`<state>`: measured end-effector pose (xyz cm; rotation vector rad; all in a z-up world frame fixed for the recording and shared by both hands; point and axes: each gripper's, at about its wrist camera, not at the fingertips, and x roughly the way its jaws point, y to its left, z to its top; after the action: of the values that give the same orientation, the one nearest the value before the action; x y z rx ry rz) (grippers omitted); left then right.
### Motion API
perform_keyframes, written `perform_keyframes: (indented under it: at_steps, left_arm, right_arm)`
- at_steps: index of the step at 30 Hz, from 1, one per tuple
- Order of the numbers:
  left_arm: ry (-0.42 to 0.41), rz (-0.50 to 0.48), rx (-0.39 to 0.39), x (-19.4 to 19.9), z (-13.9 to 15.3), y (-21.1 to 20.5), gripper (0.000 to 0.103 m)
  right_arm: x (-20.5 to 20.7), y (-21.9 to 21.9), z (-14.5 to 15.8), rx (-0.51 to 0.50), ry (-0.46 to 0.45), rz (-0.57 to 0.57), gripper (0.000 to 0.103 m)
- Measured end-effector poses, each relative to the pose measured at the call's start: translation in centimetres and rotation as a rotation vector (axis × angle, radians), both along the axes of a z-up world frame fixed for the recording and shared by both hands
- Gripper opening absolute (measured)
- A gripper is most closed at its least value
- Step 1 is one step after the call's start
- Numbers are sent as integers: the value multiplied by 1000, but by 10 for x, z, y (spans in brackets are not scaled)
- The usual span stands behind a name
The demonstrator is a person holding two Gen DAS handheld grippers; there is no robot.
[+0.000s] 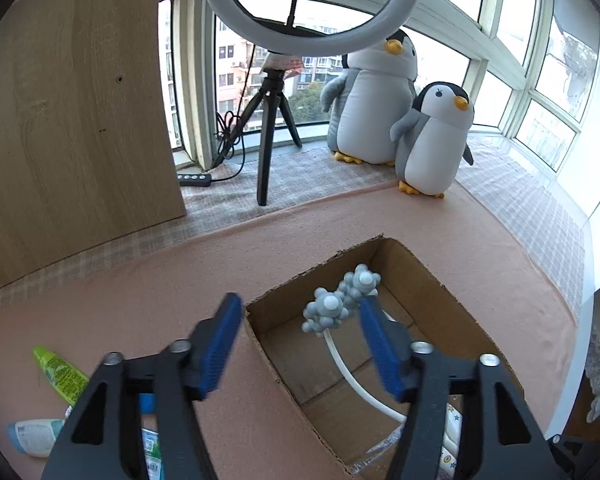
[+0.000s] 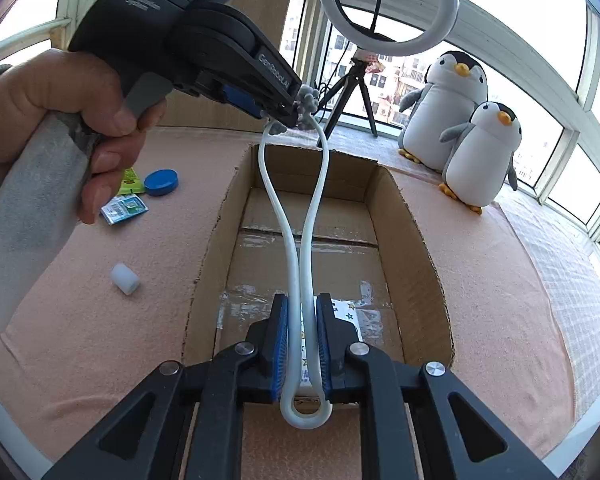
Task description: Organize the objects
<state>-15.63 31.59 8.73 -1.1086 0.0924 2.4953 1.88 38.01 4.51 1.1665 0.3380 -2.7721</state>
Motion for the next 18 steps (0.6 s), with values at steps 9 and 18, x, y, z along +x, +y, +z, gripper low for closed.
perform_keyframes:
  at_steps: [9,18]
  left_arm:
    - [37,44,-15,26,7,-49,89]
    - [-19,171,-1,69,-10,-140,89]
  right_arm:
    - [6,4,11,-12,35,-46,26]
    - [1,-26,18,-13,32,10,26]
